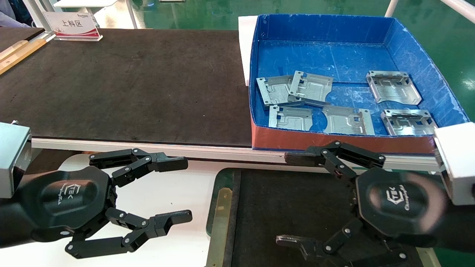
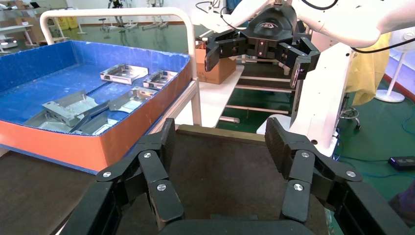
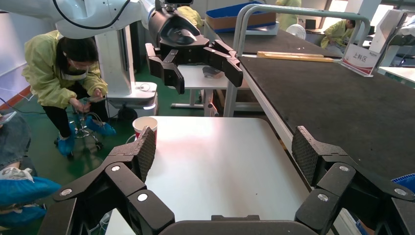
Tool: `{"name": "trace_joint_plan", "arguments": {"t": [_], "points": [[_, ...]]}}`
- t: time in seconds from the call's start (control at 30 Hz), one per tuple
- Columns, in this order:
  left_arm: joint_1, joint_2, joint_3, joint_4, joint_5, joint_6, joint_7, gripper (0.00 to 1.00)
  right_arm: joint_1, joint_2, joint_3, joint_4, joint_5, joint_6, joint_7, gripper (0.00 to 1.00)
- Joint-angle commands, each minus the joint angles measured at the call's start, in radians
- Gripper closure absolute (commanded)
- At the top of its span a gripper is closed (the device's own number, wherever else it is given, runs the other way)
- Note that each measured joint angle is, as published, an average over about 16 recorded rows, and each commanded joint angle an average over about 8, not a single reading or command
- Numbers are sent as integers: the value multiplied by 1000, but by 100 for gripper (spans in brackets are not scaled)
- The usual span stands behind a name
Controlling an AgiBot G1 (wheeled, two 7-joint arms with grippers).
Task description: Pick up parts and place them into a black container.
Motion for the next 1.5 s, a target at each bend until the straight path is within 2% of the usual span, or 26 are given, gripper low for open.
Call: {"name": "trace_joint_plan", "arguments": {"t": [0.03,1.5], "points": [[0,0,0,0,0,0,0,100,0,0,0,0,0,0,0,0],[0,0,0,0,0,0,0,100,3,-3,0,0,-1,5,3,0]]}}
